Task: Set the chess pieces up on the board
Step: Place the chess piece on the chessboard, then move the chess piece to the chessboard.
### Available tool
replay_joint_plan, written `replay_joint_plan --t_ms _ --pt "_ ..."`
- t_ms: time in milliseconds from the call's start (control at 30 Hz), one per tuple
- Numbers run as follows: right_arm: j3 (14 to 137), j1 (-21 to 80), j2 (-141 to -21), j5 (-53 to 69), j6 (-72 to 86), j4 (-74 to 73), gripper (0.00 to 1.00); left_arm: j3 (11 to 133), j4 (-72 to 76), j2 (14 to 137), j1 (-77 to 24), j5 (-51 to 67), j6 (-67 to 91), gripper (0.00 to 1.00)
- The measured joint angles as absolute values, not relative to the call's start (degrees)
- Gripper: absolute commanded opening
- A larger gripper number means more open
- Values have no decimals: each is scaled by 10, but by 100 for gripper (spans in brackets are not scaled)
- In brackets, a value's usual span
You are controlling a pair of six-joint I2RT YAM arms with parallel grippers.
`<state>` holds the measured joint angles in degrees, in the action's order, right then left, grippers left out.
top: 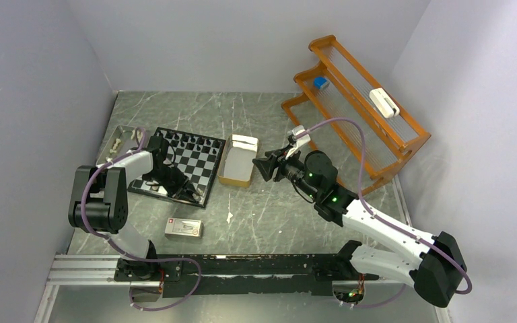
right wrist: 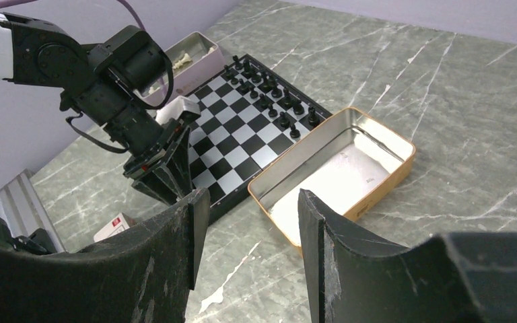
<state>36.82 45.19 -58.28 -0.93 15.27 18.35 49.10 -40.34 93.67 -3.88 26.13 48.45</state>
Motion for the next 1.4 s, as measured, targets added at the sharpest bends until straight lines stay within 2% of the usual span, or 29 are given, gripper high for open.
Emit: replay_joint_plan --t_ms 133,300,600,833,1133,1167,1267,1400 --pt "368 452 -583 -9 153 183 54 494 -405 937 -39 261 481 42" --pt "364 452 -585 -9 153 184 55 500 -409 936 -39 259 477 45" --pt "364 452 -600 -9 143 182 55 510 -439 900 -39 243 467 40" --pt "364 452 -601 -7 141 177 55 533 -467 862 -39 180 465 39" --pt "349 452 -590 -4 143 181 55 604 -468 848 -44 91 358 38" --pt "349 452 -590 -4 143 180 55 604 -466 844 -44 87 350 37" --pt "349 452 -590 -4 143 180 55 588 -448 829 -45 94 325 24" --pt "349 452 -590 -4 145 180 55 555 -430 815 -46 102 303 17"
